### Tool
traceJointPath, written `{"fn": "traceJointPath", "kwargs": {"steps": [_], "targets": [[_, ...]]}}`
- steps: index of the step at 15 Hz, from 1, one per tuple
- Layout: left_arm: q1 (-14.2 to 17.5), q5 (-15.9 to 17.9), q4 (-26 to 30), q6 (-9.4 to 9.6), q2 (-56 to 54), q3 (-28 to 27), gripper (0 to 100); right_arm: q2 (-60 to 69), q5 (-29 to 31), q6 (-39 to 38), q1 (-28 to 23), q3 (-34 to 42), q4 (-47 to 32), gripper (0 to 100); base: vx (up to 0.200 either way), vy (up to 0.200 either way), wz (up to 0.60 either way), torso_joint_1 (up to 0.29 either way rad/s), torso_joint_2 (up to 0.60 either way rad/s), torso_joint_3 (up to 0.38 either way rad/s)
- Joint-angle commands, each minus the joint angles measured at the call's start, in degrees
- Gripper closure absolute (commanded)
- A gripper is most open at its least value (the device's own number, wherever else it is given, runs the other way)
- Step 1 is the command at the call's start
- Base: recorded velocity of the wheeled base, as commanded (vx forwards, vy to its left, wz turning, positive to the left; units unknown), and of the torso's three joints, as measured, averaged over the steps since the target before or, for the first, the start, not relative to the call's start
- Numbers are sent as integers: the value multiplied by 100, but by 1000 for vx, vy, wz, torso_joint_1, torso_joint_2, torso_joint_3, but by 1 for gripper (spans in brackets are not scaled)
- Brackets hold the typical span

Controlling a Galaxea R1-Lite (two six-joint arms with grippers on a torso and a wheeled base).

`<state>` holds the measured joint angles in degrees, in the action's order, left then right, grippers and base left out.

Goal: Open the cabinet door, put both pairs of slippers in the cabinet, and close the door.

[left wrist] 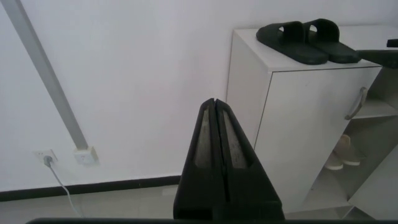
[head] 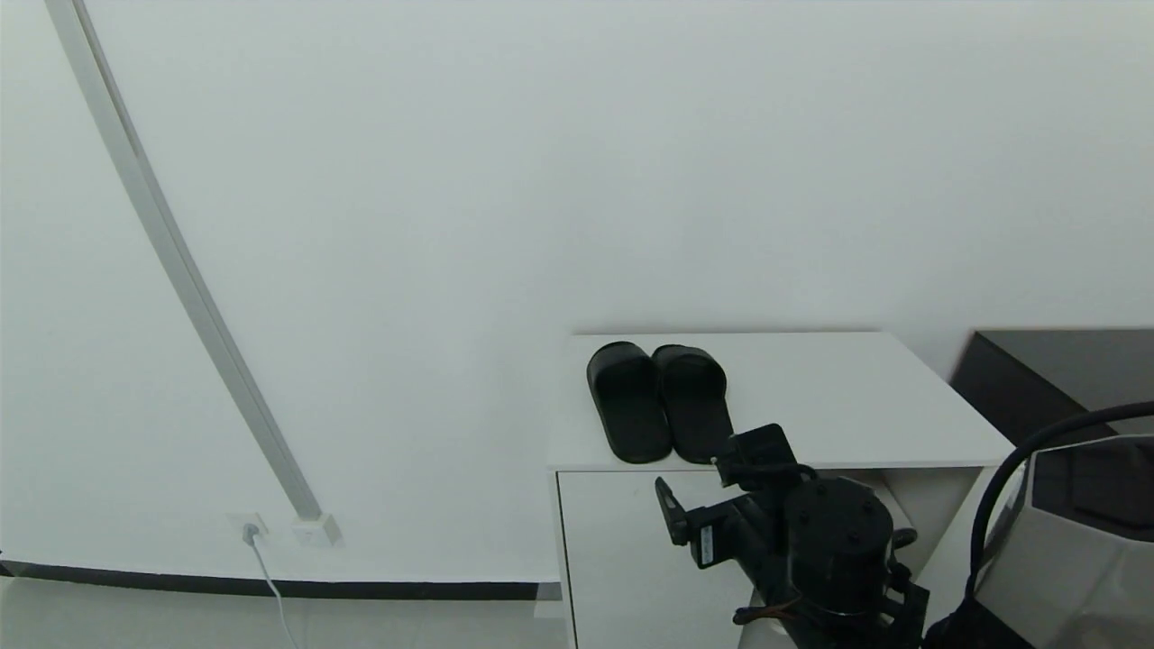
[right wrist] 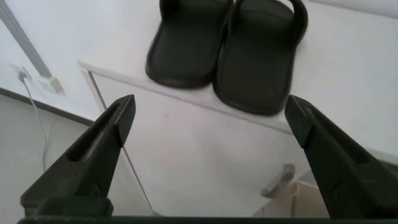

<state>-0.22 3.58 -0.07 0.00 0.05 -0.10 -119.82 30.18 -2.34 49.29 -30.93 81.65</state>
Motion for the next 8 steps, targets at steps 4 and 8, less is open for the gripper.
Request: {"fn": "traceJointPath", "kwargs": {"steps": [4,8], "targets": [[-4,2,-1,0,4,1,100,460,5,-583,-121,-2084,-2778,0,0,0,0,0,0,0],[-4,2,-1,0,4,1,100,671,225,-1146,-112,-3104,-4676,0,0,0,0,0,0,0]]}}
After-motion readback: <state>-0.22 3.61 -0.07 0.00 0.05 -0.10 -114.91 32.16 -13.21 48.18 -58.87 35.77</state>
